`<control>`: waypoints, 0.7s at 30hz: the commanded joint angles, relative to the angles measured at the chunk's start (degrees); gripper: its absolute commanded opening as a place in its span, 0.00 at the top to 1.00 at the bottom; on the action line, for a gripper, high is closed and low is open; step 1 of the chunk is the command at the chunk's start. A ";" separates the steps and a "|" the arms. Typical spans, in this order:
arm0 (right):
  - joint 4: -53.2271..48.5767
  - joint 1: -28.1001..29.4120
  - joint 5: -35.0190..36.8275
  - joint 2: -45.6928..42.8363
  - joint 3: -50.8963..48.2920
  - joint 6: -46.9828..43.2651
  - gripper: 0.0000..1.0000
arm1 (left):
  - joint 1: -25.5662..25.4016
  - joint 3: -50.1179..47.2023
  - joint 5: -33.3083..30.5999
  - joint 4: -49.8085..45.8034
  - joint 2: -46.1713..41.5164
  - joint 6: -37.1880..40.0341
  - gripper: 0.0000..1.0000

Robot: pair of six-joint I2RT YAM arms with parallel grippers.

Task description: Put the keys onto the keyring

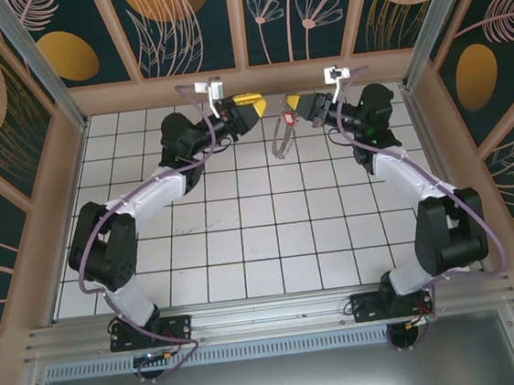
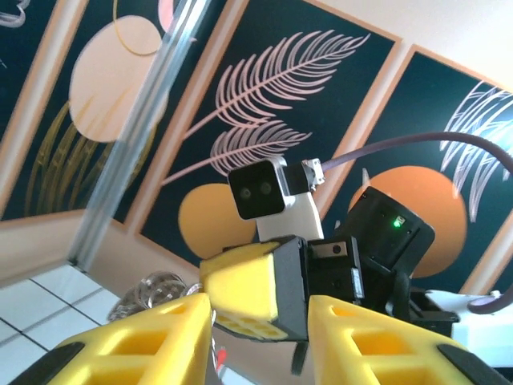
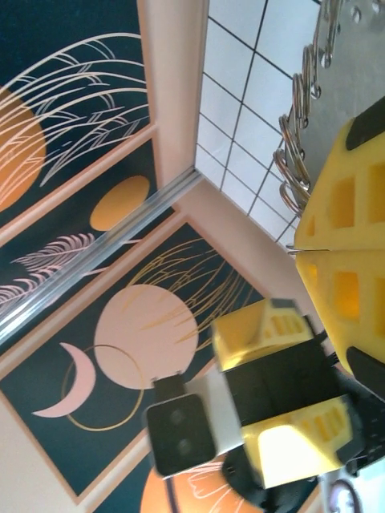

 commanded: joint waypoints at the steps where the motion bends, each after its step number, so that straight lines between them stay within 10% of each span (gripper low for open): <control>1: -6.63 -0.57 -8.25 1.74 5.90 -8.82 1.00 | 0.89 5.31 4.16 -12.42 -0.79 8.44 0.62; 21: -17.03 -1.48 -17.53 8.56 13.04 -17.77 1.00 | 2.41 19.57 18.02 -33.87 8.61 17.90 0.65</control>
